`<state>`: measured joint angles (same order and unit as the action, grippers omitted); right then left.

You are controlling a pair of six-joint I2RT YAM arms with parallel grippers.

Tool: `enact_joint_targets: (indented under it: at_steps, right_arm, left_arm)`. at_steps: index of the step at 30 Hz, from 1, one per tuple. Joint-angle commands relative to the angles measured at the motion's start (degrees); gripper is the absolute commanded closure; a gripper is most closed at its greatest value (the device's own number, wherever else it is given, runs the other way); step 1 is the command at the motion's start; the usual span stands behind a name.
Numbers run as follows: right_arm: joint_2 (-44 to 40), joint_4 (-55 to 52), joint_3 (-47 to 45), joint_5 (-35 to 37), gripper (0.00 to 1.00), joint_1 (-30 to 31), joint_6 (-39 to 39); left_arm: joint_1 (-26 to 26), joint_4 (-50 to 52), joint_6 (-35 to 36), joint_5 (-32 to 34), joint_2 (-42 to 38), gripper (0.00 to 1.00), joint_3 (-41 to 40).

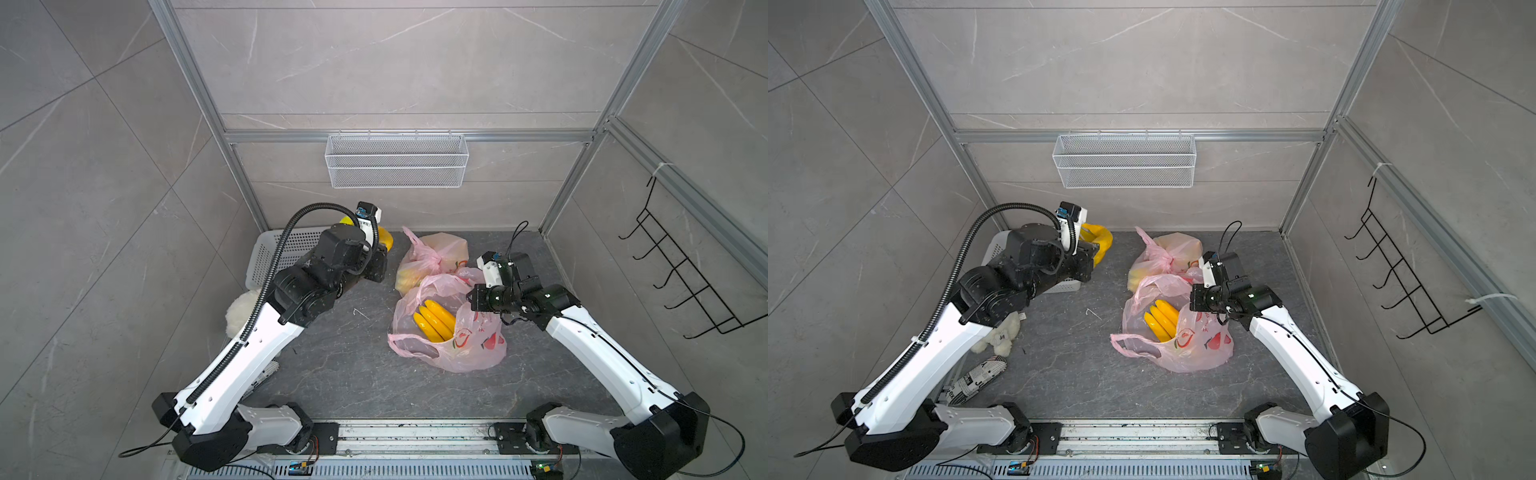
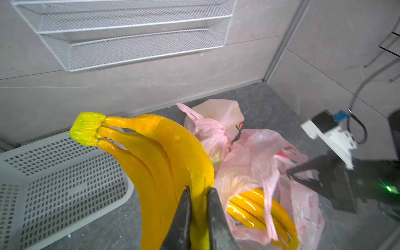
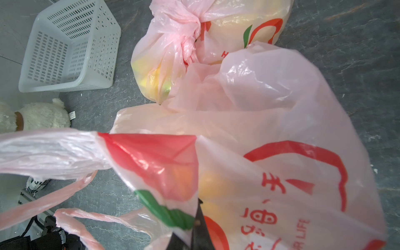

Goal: Place the banana into a plastic bag & tie a knot
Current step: Place the banana into the plastic bag.

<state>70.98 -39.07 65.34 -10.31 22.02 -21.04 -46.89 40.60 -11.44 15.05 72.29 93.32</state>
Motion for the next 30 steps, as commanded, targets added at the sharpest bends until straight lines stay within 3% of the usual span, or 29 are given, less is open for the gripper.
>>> enact_joint_targets:
  at_steps: [1, 5, 12, 21, 30]
  right_arm:
    - [2.0, -2.6, 3.9, 2.1, 1.00, 0.3, -0.5]
    - [4.5, -3.7, 6.7, 2.8, 1.00, 0.2, -0.8]
    - [8.4, -4.6, 11.0, 5.5, 1.00, 0.2, -0.5]
    - [11.1, -4.5, 15.9, 4.6, 1.00, 0.4, -0.3]
    - [6.2, -3.3, 11.6, 2.1, 1.00, 0.9, 1.2]
  left_arm:
    - [-4.9, -3.3, 1.9, -3.1, -3.3, 1.00, -2.4]
    - [-10.6, -4.7, 2.8, -6.8, -7.6, 1.00, -3.9]
    - [-18.0, -5.3, 4.5, -6.5, -11.1, 1.00, -4.6]
    - [-19.5, -7.9, 4.5, -12.4, -11.3, 1.00, -8.2]
    - [-19.5, -14.9, 5.3, -15.2, -7.0, 1.00, -14.0]
